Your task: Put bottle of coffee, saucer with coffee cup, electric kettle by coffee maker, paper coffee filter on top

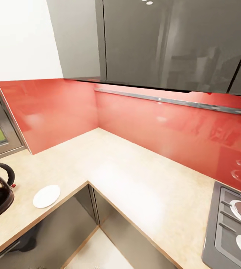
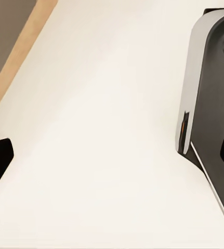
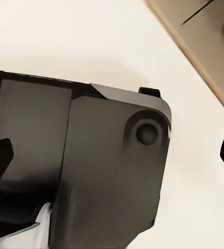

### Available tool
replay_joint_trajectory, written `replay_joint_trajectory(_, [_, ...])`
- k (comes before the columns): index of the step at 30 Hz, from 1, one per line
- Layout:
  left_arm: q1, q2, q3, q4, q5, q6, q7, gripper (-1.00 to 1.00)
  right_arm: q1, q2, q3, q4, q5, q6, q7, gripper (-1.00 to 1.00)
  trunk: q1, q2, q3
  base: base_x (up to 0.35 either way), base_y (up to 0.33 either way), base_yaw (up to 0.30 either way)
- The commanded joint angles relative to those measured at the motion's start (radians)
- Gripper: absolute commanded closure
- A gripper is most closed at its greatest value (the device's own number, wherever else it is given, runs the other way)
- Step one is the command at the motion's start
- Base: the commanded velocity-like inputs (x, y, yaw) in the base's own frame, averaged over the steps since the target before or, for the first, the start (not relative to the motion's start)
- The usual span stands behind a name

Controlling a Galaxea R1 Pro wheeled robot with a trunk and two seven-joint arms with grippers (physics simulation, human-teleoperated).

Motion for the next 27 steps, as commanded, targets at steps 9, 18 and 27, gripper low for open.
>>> replay_joint_trajectory(9, [0.000, 0.001, 0.010, -0.001, -0.010, -0.003, 0.002, -1.00, -0.001, -0.023, 0.009, 0.012, 0.002, -0.003, 0.000, -1.00, 0.001, -0.002, -0.010, -0.224, 0.000, 0.234])
replay_joint_trajectory(18, [0.000, 0.000, 0.011, -0.002, -0.010, -0.003, 0.002, -1.00, -0.001, -0.034, 0.010, 0.016, 0.002, -0.003, 0.000, -1.00, 0.001, -0.002, -0.018, -0.303, 0.000, 0.234])
replay_joint_trajectory(27, [0.000, 0.000, 0.012, -0.002, -0.009, -0.003, 0.002, -1.00, -0.001, -0.035, 0.011, 0.016, 0.002, -0.003, 0.000, -1.00, 0.001, -0.002, -0.026, -0.040, 0.000, 0.234])
